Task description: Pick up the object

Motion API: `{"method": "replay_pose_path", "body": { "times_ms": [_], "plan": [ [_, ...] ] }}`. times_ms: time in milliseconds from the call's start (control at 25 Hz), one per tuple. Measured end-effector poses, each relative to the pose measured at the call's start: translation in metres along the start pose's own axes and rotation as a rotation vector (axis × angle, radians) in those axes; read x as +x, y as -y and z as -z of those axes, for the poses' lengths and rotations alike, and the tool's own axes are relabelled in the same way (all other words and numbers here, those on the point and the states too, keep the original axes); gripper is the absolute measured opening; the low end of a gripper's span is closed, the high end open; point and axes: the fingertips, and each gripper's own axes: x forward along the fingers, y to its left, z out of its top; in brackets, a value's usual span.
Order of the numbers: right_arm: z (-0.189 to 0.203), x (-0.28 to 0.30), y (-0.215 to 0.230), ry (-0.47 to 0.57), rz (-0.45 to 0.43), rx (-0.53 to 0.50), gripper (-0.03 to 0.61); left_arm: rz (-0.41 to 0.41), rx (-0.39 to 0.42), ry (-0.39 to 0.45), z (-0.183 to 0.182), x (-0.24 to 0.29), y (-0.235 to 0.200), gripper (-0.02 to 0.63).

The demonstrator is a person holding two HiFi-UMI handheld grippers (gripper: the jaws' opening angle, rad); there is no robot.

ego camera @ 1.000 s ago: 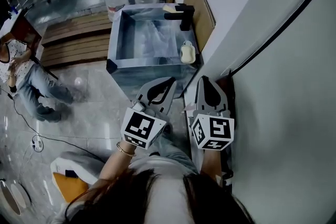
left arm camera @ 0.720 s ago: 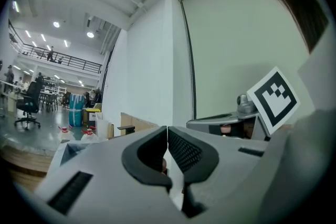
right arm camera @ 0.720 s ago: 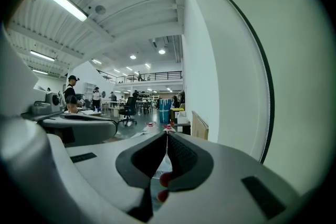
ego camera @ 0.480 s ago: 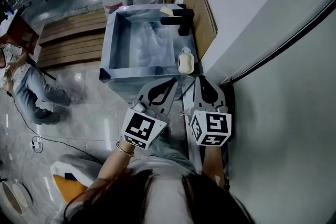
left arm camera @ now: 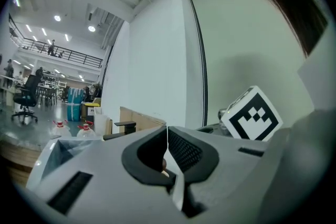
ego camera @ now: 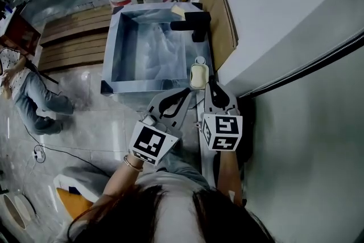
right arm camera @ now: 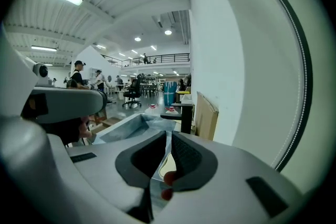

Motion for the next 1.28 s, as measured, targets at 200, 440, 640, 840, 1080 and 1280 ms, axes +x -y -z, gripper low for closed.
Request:
{"method": "replay_pose_path", "body": {
  "times_ms": [200,440,640,840,1080,1280],
  "plan": [
    [0.016,0.027,0.012,-0.058,-0.011,-0.006,0.047,-0.01,-0.017,-0.021,0.007,0.015,-0.011,0.009],
    [0.038,0.057,0.028,-0.118,-0.005,-0.007,0.063,-0.01,-0.02,-0.041,0.014,0.033,-0.02,0.009],
    [0.06,0.078,0.039,-0.174,0.003,-0.003,0.071,0.007,0.008,-0.047,0.02,0.048,-0.024,0.009],
    [0.08,0.093,0.045,-0.223,0.013,0.019,0.072,-0.009,-0.065,-0.099,0.034,0.056,-0.028,0.009],
    [0.109,0.111,0.052,-0.293,0.016,0.064,0.074,-0.019,-0.075,-0.126,0.046,0.067,-0.035,0.009],
    [0.128,0.121,0.056,-0.328,0.023,0.115,0.075,-0.02,-0.083,-0.147,0.055,0.074,-0.038,0.009]
  ]
}}
